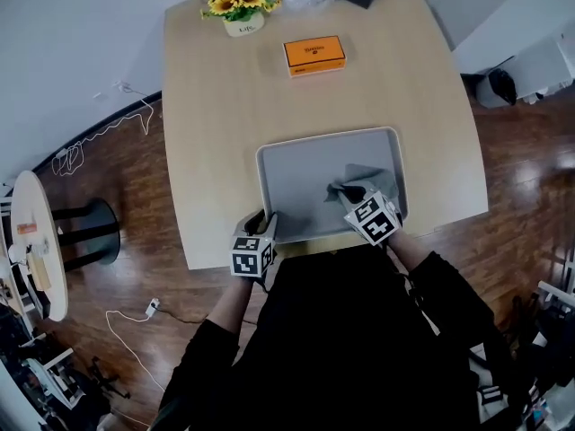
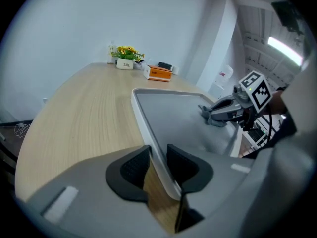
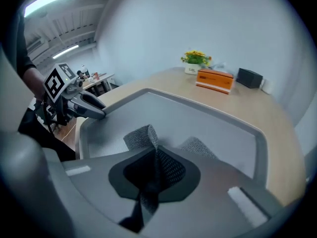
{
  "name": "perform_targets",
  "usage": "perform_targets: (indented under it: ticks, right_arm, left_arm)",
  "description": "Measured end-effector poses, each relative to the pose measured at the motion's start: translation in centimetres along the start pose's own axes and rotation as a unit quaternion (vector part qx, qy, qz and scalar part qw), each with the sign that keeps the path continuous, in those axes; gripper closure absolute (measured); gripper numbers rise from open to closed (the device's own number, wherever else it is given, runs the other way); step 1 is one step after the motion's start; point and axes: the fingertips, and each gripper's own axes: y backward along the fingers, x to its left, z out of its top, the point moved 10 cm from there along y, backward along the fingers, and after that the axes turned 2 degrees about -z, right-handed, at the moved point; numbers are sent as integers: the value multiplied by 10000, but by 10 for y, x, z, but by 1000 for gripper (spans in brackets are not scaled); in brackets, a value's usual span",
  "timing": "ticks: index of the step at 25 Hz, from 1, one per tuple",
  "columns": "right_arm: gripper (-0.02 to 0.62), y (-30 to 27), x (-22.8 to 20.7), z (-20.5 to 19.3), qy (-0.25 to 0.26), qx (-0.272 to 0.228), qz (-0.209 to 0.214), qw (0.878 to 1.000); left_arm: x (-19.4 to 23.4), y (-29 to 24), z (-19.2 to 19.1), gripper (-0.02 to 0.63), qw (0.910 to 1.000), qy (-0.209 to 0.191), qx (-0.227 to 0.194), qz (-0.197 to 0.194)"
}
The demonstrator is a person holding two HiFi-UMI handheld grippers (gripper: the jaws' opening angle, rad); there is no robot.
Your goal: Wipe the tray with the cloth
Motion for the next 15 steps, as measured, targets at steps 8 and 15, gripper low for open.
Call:
perform_targets:
  ticks: [8,15]
  right_arm:
    - [591,41,-63,-41,-692,237,-576,9957]
    - [591,25,-44,-16,-90,210,-395,9990]
  left_arm:
    - [-6,-5,1,511,9997,8,95,233]
    - [-16,-4,0,517,9977,140,-38,663]
